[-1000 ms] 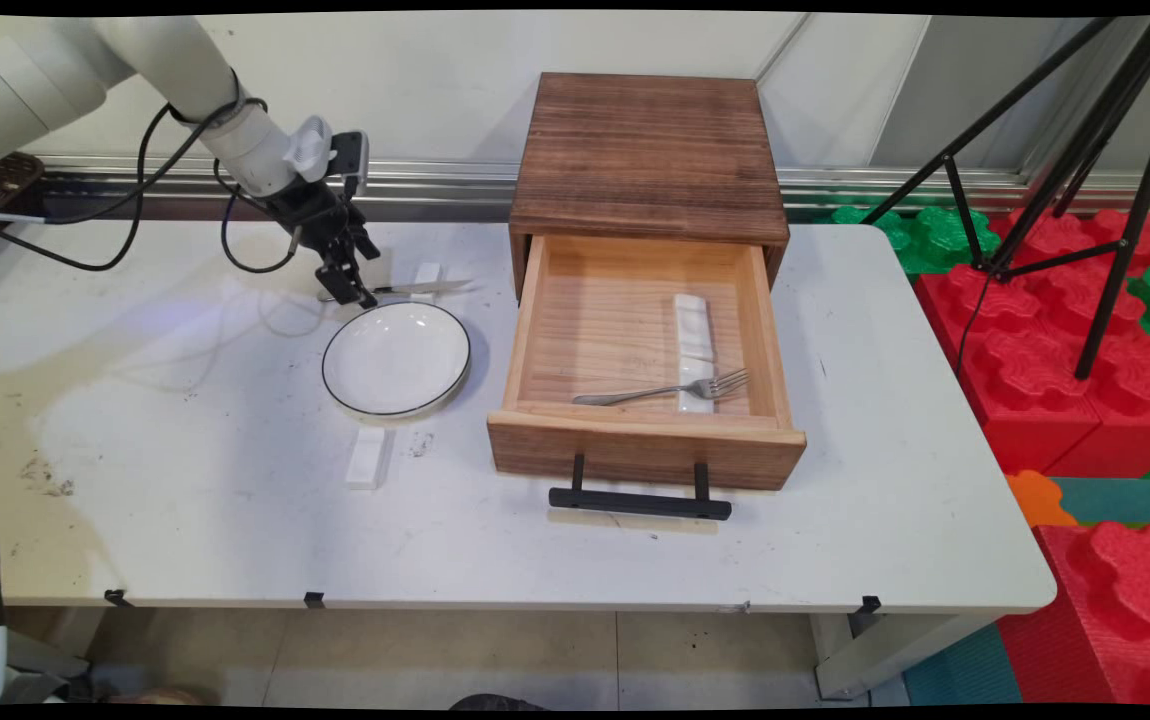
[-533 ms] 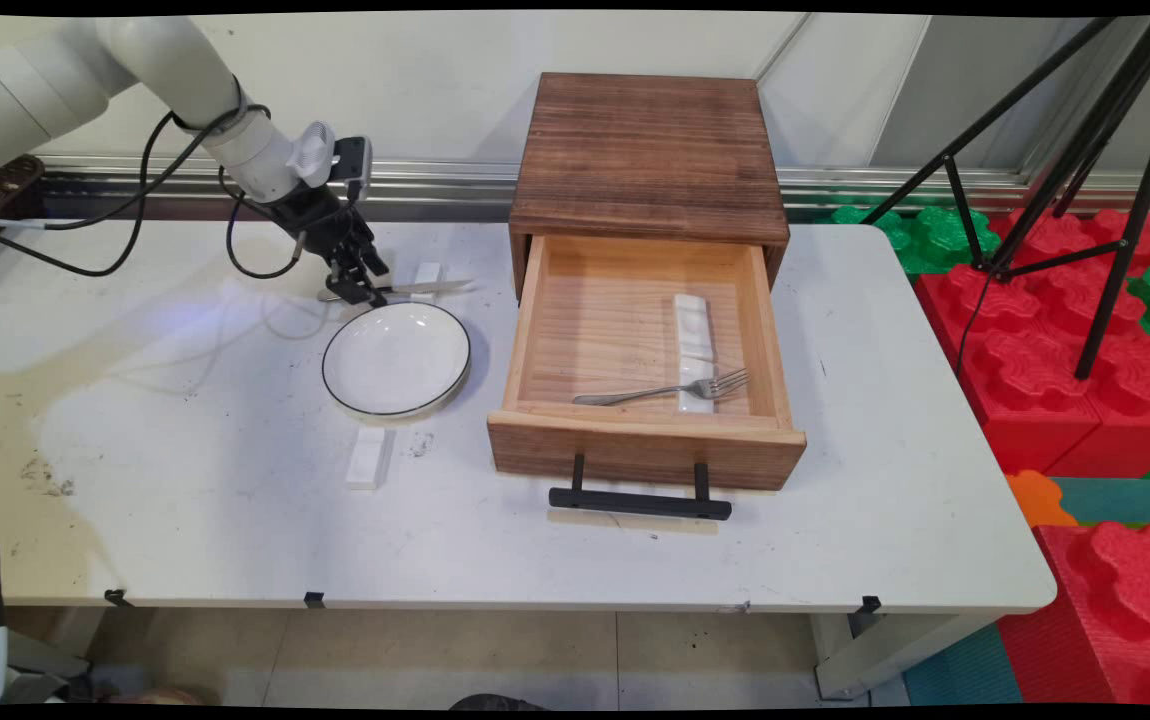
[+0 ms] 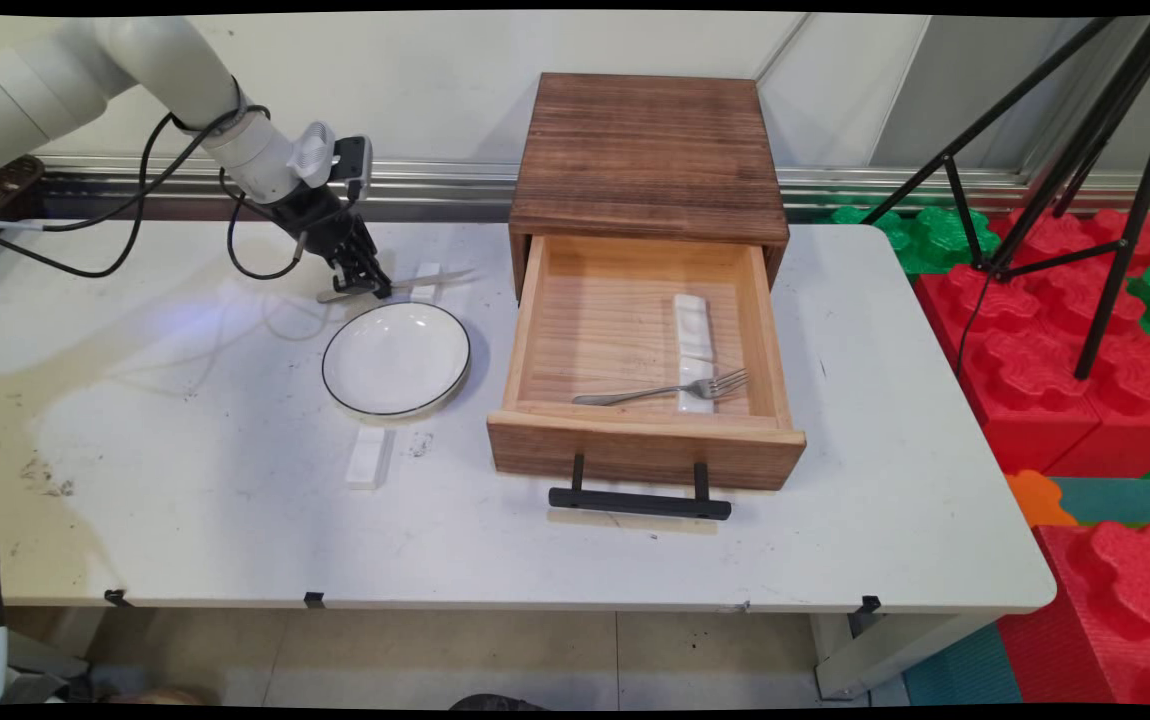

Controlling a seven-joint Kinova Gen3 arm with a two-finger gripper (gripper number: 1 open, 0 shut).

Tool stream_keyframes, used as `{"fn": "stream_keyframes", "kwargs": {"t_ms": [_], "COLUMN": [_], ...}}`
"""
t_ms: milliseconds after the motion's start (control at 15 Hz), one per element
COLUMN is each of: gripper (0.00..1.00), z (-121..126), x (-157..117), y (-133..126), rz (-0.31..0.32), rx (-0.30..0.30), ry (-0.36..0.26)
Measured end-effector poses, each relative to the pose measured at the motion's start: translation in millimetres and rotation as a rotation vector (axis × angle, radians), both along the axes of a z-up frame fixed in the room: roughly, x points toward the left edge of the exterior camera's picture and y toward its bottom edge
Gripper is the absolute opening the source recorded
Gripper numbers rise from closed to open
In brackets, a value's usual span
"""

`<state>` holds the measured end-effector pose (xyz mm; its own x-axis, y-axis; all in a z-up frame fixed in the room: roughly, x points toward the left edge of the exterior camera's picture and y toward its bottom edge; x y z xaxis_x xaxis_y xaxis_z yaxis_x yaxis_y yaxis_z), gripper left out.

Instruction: Place the picked object into the drawer

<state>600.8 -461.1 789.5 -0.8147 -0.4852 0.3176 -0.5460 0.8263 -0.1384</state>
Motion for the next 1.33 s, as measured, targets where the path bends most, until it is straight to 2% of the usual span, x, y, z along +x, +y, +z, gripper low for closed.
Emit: {"fn": "stream_keyframes", "kwargs": {"t_ms": [400, 800, 1133, 1333], "gripper": [0.00, 0.00, 0.00, 0.00], "z": [2, 17, 39, 62], "x": [1, 0, -2, -4], "y": [2, 7, 16, 26], "rz": [0.004, 0.016, 0.039, 0.059], "rx": [0.001, -0.014, -0.040, -0.057], "ry": [-0.001, -0.012, -0.024, -0.030]}}
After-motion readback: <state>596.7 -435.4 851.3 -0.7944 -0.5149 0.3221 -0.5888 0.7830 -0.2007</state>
